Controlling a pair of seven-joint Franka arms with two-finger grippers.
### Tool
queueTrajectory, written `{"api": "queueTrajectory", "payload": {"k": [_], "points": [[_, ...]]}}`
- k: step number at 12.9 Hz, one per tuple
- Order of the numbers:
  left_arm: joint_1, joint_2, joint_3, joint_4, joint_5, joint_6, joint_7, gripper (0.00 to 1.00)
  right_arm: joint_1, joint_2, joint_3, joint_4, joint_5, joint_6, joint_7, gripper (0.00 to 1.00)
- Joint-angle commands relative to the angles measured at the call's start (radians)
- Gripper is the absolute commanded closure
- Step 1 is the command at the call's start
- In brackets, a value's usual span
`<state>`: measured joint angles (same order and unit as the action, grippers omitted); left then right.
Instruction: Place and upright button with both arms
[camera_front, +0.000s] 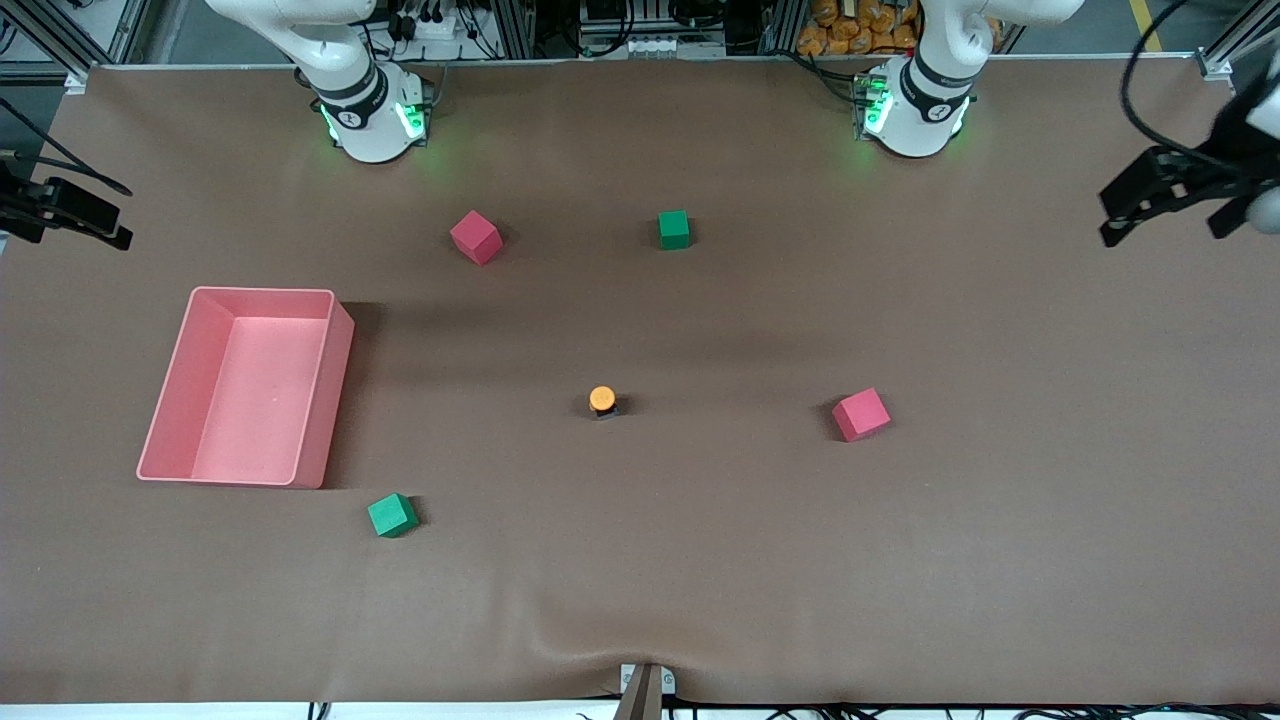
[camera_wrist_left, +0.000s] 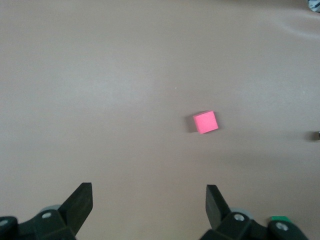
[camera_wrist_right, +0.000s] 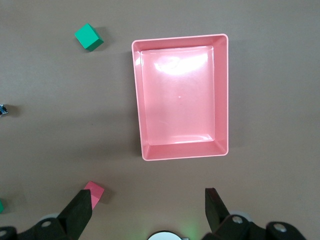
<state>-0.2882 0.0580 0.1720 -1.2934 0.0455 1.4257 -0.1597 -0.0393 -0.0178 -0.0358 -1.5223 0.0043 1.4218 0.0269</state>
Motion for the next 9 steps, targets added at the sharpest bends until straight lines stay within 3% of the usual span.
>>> {"api": "queueTrajectory", "payload": {"k": [1, 3, 7, 9], "points": [[0.179, -0.029, -0.161, -0.044, -0.016, -0.008, 0.019, 0.0, 0.009, -0.019, -0.004, -0.015, -0.012, 0.012, -0.001, 0.0], [0.265, -0.061, -0.23, -0.111, -0.018, -0.005, 0.023, 0.0, 0.009, -0.019, -0.003, -0.015, -0.01, 0.012, -0.001, 0.0], [0.299, -0.187, -0.259, -0.314, -0.018, 0.059, 0.051, 0.0, 0.009, -0.019, -0.003, -0.015, -0.009, 0.012, -0.001, 0.0], [0.297, -0.19, -0.255, -0.316, -0.021, 0.056, 0.054, 0.0, 0.01, -0.019, -0.003, -0.015, -0.009, 0.016, -0.001, 0.0]]}}
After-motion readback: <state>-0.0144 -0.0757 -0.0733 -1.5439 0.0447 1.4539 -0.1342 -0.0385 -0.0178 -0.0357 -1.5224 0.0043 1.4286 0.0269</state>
